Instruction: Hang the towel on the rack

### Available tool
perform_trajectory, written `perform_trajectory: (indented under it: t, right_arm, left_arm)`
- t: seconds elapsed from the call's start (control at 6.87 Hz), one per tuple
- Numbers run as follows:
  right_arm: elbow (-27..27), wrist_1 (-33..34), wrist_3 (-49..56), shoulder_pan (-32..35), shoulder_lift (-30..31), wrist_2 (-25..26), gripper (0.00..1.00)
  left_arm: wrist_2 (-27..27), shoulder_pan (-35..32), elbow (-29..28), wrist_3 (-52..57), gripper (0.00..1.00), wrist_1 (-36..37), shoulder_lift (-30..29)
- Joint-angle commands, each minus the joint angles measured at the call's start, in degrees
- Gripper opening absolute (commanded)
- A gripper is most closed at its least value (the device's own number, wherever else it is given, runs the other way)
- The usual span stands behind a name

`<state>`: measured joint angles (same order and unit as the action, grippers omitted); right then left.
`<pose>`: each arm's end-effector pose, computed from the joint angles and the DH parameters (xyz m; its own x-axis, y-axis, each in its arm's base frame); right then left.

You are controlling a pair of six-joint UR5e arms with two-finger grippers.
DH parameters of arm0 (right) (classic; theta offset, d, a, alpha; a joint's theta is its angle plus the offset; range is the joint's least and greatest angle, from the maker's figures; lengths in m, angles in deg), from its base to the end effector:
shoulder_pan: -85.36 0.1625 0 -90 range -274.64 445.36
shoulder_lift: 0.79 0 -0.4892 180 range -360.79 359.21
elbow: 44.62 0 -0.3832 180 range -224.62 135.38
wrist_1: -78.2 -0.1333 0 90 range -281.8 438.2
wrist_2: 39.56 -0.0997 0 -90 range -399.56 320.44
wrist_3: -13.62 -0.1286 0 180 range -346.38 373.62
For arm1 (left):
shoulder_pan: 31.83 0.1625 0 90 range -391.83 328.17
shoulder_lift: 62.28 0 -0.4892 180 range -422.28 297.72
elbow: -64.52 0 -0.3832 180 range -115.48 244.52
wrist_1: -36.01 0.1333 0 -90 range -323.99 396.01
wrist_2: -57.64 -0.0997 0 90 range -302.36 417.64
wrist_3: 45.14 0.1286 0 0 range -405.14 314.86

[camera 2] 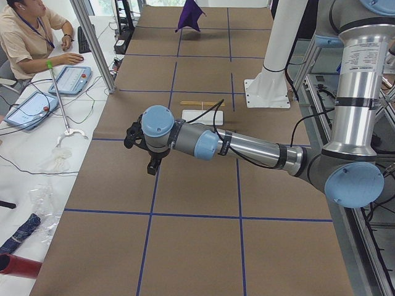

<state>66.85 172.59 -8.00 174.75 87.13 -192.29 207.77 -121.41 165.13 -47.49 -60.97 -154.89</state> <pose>0.0139 -0.4827 0.5212 0.4267 0.0723 0.9015 -0.1583 0.9874 -0.0042 -0.0180 -0.5112 0.5892 0.4957 0.2643 -0.8273 0.0135 0.9501 0.3116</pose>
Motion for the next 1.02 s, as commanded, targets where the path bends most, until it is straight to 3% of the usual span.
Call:
perform_trajectory:
  t: [0.0, 0.29, 0.44, 0.58, 0.87]
  right_arm:
    - [6.8, 0.3, -38.6, -14.4, -19.8, -0.8, 0.0]
    - [6.1, 0.2, -56.6, -26.9, -33.9, 5.0, 0.0]
    - [5.6, 0.1, -57.6, -32.6, -38.4, 10.0, 0.0]
    - [4.8, -2.1, -57.8, -35.8, -40.4, 12.5, 0.0]
    - [-0.5, -12.5, -62.2, -41.1, -43.2, 18.7, 0.0]
  left_arm:
    - [2.5, 4.6, 0.4, -14.5, 1.0, -6.2, -1.6]
    - [1.8, 14.1, -1.5, -49.1, 1.0, -25.0, -5.9]
    - [1.7, 17.8, -2.5, -64.2, 1.0, -26.3, -11.8]
    - [0.7, 21.8, -2.0, -73.5, 1.0, -26.4, -15.9]
    - [-0.8, 24.0, -1.0, -75.3, 1.0, -27.6, -17.3]
